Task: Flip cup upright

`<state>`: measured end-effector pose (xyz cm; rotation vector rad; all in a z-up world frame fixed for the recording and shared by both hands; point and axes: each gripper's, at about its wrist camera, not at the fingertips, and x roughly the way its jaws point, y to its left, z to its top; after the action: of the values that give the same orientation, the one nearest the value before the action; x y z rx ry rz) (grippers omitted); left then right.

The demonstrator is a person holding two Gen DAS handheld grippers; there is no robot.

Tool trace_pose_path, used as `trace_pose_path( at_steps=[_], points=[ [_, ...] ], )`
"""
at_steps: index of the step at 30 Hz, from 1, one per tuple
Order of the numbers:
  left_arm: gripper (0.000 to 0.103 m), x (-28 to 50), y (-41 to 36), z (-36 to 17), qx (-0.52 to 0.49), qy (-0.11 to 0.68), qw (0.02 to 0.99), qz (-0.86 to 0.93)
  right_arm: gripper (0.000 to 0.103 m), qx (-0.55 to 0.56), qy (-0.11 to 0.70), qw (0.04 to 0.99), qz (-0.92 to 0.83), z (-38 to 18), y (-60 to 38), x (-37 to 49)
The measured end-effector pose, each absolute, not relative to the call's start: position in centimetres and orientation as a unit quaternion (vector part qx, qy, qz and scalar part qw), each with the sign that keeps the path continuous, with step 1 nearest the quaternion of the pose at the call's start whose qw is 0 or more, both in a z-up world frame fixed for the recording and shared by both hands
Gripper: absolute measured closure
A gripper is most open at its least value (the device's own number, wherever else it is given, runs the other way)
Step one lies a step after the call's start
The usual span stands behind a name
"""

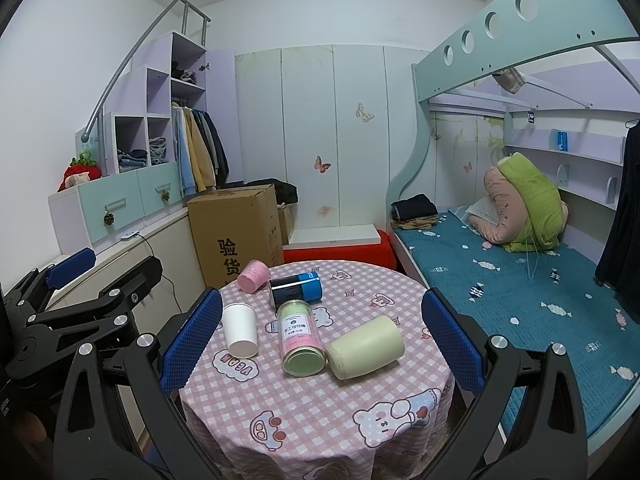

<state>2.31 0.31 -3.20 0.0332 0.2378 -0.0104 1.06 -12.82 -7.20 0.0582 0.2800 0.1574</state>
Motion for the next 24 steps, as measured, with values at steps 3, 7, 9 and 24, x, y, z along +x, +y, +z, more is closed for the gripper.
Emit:
trace_pose_path(
  at_steps=[3,7,9,24],
  points=[
    [0.008,2.38,0.32,-3.28,0.017,0.119,0.993,-0.005,0.006,0.03,0.14,0.987,0.079,-7.31,-12.94,1.15],
    [0.008,2.43,0.33,-3.33,0.016,0.119,0.993,-0.005,0.006,0.03,0.139,0.987,0.08,-7.36,-12.96,1.19],
    [0.008,2.45,0.34,-3.21,0.016,0.12,0.993,-0.005,0.006,0.029,0.14,0.987,0.079,-7.25,-12.94,1.19],
    [0.008,2.6,0.34,-3.29,0.017,0.122,0.992,-0.005,0.006,0.031,0.142,0.986,0.079,-7.3,-13.0,1.29]
  ],
)
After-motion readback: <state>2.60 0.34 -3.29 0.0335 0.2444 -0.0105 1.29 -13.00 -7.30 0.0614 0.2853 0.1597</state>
